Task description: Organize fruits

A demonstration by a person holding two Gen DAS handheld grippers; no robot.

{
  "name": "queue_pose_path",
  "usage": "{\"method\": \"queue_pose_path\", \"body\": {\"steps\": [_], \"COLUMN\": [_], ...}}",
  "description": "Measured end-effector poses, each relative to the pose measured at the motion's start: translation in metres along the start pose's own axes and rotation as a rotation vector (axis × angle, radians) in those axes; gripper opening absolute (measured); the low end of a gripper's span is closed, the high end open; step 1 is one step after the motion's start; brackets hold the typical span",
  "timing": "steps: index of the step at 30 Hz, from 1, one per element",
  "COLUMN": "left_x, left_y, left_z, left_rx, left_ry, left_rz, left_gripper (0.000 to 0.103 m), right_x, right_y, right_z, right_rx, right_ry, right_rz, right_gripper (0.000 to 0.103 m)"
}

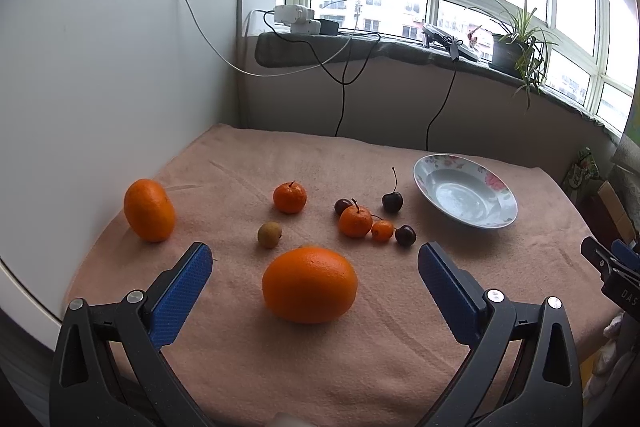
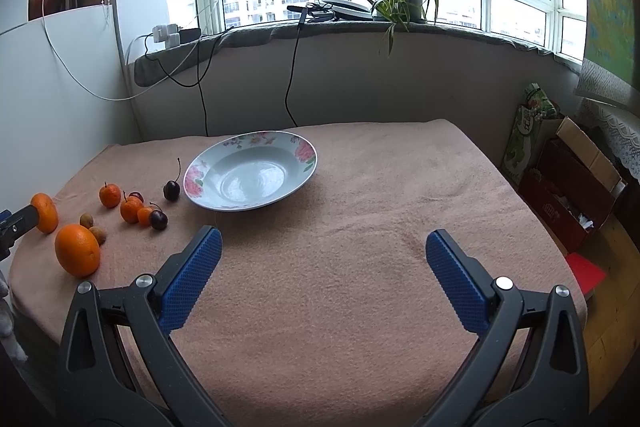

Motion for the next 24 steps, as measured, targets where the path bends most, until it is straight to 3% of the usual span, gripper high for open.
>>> {"method": "queue_pose_path", "body": {"steps": [16, 24], "left_x": [-0.003, -0.017], "left_y": [0.006, 0.010], "left_z": [0.000, 0.001], "left_rx": [-0.019, -0.041], "left_ry": [-0.009, -0.063], "left_rz": [-0.007, -0.028], "left_gripper": [0.102, 0.102], "right_x": [-0.006, -0.019], "right_y": [0.007, 0.012], "right_z": [-0.002, 0.003], "right_rx": [-0.023, -0.044], "right_ry": [-0.014, -0.036], "right_rz": [0.008, 0.039], "right_gripper": [0.103, 0.103]}}
Point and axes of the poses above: each gripper's, at about its wrist camera, not at the fingertips, and y roughly the way its jaws point, x to its right, z to its top, the point moved 1 cm from there along y, roughly the way its jaws point, and after that the axes turned 13 degrees about -z, right-handed, at the moved point
